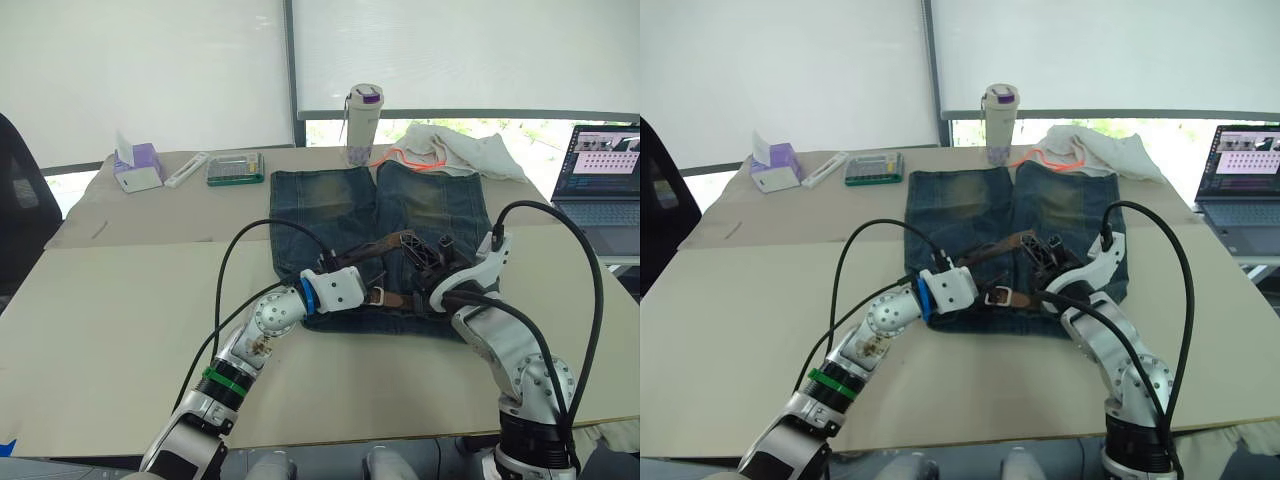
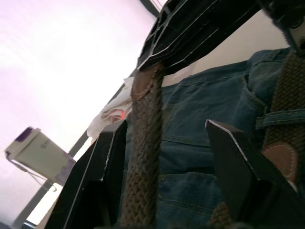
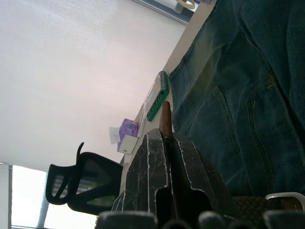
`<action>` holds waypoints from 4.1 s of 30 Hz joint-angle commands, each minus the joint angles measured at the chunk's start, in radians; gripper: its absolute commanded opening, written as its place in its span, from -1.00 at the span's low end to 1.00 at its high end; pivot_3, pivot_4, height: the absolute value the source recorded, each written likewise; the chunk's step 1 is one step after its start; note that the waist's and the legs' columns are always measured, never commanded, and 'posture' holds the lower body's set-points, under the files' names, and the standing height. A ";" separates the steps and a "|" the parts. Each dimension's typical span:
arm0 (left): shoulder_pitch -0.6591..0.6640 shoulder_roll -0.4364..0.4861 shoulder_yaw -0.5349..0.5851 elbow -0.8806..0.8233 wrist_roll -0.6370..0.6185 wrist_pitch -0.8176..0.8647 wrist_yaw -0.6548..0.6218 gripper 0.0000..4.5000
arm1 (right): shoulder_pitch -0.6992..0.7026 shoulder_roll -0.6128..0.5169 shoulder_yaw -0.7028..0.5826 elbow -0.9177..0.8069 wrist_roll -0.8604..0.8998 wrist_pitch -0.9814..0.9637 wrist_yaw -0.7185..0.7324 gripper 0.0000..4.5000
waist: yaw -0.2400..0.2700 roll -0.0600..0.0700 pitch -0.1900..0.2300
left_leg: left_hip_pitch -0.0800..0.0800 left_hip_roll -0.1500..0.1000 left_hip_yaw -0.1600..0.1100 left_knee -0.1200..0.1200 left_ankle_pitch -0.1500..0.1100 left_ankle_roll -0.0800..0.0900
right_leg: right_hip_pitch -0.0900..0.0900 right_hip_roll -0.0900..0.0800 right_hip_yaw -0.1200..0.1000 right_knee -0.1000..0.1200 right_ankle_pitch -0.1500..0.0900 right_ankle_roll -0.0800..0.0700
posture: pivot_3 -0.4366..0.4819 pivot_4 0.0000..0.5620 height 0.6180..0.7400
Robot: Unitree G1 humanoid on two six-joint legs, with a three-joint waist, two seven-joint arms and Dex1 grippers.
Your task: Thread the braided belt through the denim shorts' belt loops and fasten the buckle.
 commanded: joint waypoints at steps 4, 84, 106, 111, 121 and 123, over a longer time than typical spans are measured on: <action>-0.051 0.022 0.009 0.054 0.071 -0.061 0.117 0.24 | 0.001 0.001 -0.001 -0.060 0.034 -0.011 0.018 -1.00 | 0.000 0.000 0.000 | 0.000 0.000 0.000 0.000 0.000 0.000 | 0.000 0.000 0.000 0.000 0.000 0.000 | -0.05 -0.47 1.00; 0.022 0.206 0.031 0.210 0.033 -0.259 0.065 -1.00 | 0.127 -0.444 0.486 0.196 -2.115 -0.596 0.809 -0.84 | 0.001 -0.002 0.001 | 0.002 -0.001 0.002 0.000 0.001 -0.003 | 0.001 -0.001 -0.001 0.000 -0.001 0.001 | -0.05 -0.47 1.00; -0.046 0.247 -0.030 0.075 0.133 -0.189 -0.025 -1.00 | 0.111 -0.463 0.403 0.292 -2.403 -0.826 0.409 -0.99 | 0.002 -0.002 0.001 | 0.002 -0.002 0.002 0.000 0.002 -0.004 | 0.001 -0.002 0.000 0.001 0.000 0.000 | -0.05 -0.47 1.00; -0.067 0.256 -0.050 0.080 0.174 -0.199 -0.027 -1.00 | 0.102 -0.475 0.424 0.294 -2.466 -0.850 0.378 -0.99 | 0.001 -0.002 0.001 | 0.002 -0.002 0.002 0.000 0.002 -0.004 | 0.001 -0.002 0.000 0.001 0.000 0.000 | -0.05 -0.47 1.00; -0.163 0.270 -0.104 0.103 0.373 -0.225 0.093 -1.00 | 0.085 -0.449 0.438 0.319 -2.508 -0.877 0.366 -0.99 | 0.000 -0.002 0.001 | 0.002 -0.002 0.002 0.000 0.002 -0.004 | 0.001 -0.002 0.000 0.001 0.000 0.000 | -0.05 -0.47 1.00; -0.176 0.265 -0.113 0.109 0.385 -0.235 0.109 -1.00 | 0.084 -0.446 0.437 0.321 -2.509 -0.880 0.365 -0.99 | 0.000 -0.002 0.001 | 0.002 -0.002 0.002 0.000 0.002 -0.004 | 0.001 -0.002 0.000 0.001 0.000 0.000 | -0.05 -0.47 1.00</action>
